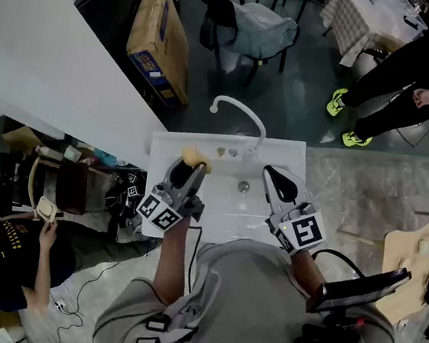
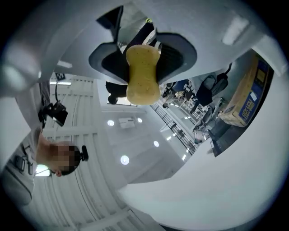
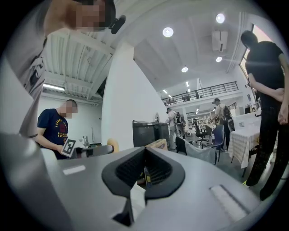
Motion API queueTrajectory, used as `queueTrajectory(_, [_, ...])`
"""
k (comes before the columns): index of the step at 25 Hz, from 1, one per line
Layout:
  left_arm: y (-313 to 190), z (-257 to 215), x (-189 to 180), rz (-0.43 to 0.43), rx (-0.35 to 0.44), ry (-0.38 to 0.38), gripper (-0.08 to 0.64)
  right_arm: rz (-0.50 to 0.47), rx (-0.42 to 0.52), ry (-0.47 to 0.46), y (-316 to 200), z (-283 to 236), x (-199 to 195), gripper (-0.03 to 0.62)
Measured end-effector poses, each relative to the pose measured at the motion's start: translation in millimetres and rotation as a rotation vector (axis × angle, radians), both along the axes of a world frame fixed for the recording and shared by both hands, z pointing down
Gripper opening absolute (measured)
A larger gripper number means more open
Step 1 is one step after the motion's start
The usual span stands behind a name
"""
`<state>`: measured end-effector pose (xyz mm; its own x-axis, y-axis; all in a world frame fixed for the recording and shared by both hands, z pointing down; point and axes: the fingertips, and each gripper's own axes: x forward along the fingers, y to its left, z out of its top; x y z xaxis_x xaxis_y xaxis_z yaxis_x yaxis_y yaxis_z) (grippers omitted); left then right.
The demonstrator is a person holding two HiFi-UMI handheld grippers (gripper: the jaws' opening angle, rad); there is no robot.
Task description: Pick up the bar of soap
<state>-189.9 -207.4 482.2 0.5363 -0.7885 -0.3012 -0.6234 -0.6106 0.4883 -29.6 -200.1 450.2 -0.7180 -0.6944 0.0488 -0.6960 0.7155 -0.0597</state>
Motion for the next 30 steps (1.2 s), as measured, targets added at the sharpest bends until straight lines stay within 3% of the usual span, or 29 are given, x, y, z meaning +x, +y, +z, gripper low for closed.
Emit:
queueTrajectory(3, [18.3,-31.6,5.3,-0.066,0.023,0.1,0.176,-0.016,0.049,-0.08,6.0,-17.5,-0.5,0.002])
queueTrajectory(5, [27.3,-40.4,14.5,-0.1,0.013,0.111,0.176,-0.019,0.068,-0.134,8.9,-27.9,2.4,0.002])
queueTrajectory(14, [55.5,-36.8,44.9,-0.049,-0.007,0.136,0.176,-0.022,0.08,-0.14,24.6,-30.1,8.2,0.002])
queueTrajectory(21, [57.4,-42.3,43.7,-0.044,0.011,0.105,0.176,-0.015,0.075,-0.136,27.1,-29.4,9.6,0.002])
queueTrajectory(30, [62.5,-31.7,59.5,0.012,-0.009,0.001,0.176,-0.003,0.075,-0.136,29.0,-28.0,13.5,0.002])
